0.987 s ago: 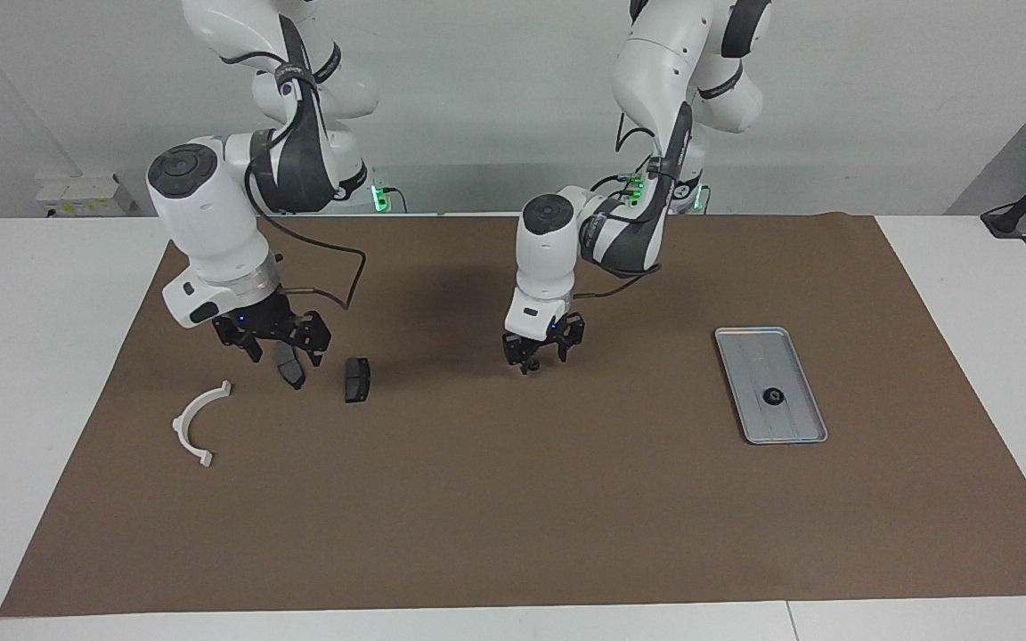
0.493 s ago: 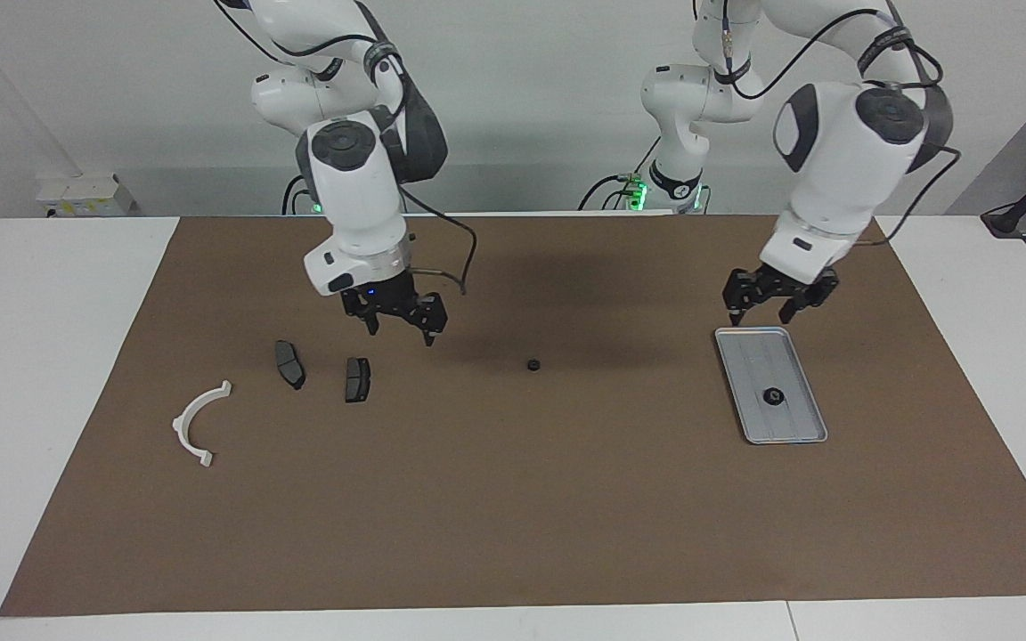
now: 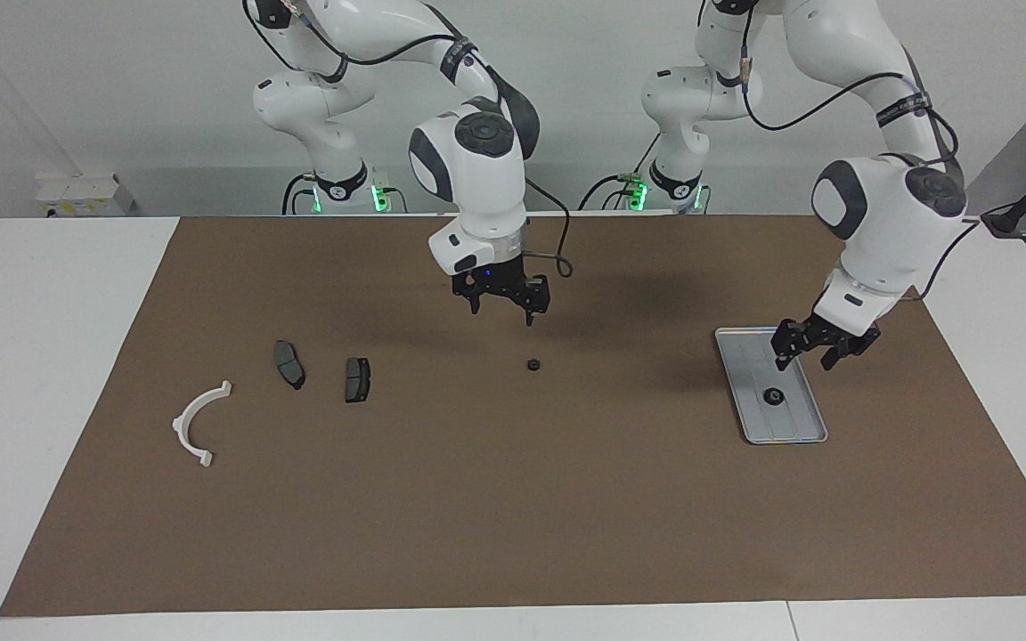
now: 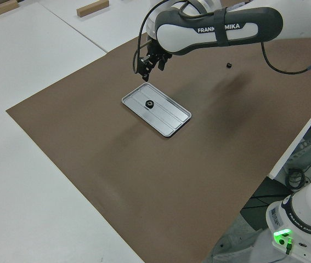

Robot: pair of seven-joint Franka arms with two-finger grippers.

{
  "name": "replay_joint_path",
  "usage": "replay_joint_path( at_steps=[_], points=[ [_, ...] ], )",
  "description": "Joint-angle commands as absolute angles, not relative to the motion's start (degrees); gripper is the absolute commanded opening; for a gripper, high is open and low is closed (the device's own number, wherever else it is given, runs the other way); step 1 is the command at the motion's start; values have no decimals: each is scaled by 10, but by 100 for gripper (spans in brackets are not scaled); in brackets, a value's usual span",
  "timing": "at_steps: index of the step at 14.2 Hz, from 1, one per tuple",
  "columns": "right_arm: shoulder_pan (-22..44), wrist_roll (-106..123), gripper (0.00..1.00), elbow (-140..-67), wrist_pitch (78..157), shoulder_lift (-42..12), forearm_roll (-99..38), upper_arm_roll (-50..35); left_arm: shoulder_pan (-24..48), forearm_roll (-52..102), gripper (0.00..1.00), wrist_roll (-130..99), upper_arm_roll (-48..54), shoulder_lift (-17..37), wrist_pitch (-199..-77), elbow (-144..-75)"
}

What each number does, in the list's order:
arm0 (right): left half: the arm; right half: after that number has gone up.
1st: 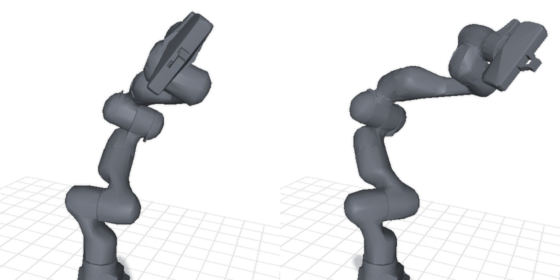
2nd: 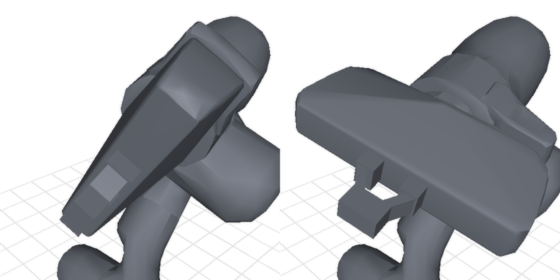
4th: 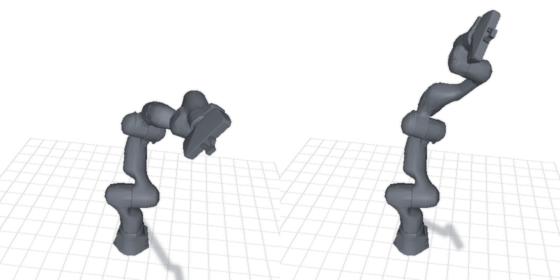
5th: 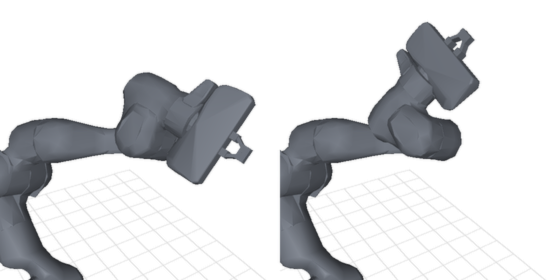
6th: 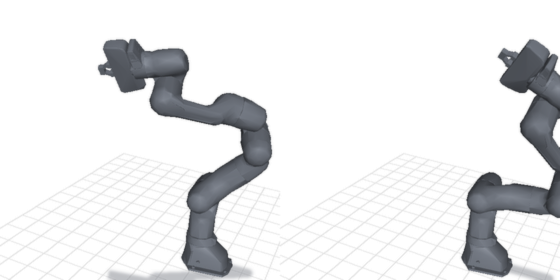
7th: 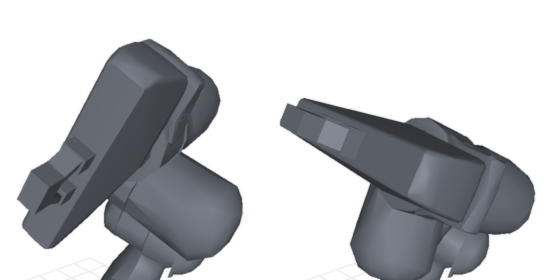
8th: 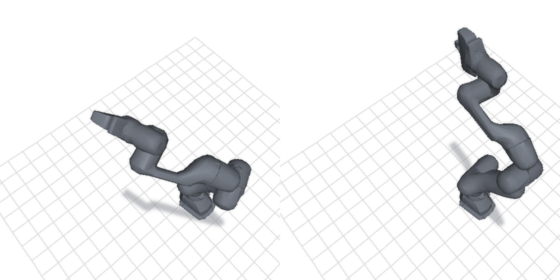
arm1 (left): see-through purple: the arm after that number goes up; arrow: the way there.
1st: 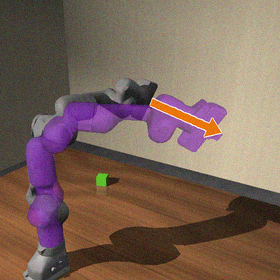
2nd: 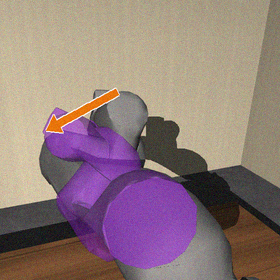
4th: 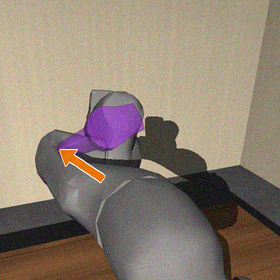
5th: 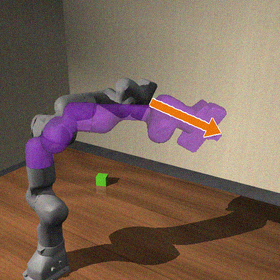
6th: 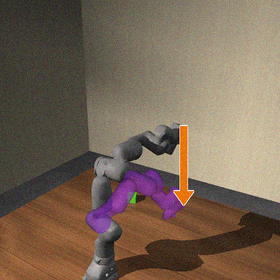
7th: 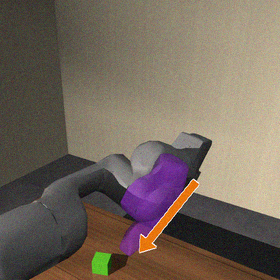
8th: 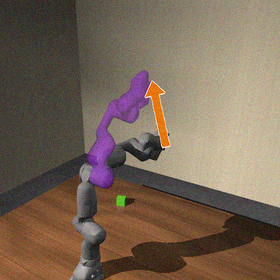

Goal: Place bearing gear from tray to pile

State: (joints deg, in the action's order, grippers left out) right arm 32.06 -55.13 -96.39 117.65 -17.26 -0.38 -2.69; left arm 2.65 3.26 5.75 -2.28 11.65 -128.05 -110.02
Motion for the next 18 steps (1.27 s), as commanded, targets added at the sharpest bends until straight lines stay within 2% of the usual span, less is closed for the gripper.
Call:
replay_joint_path(
  at_steps=[1,4,7,9,14,18],
  points=[
    [340,-583,100,-917,1154,-221,13,-24,27,42,81,66,-24,127,-1333,-1130],
    [373,-662,100,-819,1132,-329,72,-25,10,41,80,104,-24,132,-1337,-1135],
    [367,-662,100,-804,1139,-359,73,-26,5,41,80,110,-24,148,-1356,-1137],
    [362,-661,100,-807,1169,-360,67,-26,5,41,79,110,-24,155,-1363,-1143],
    [349,-680,100,-816,1181,-360,12,-26,6,41,78,109,-24,159,-1412,-1180],
    [349,-690,100,-884,1224,-346,15,-25,10,41,77,105,-24,164,-1428,-1189]
  ],
)
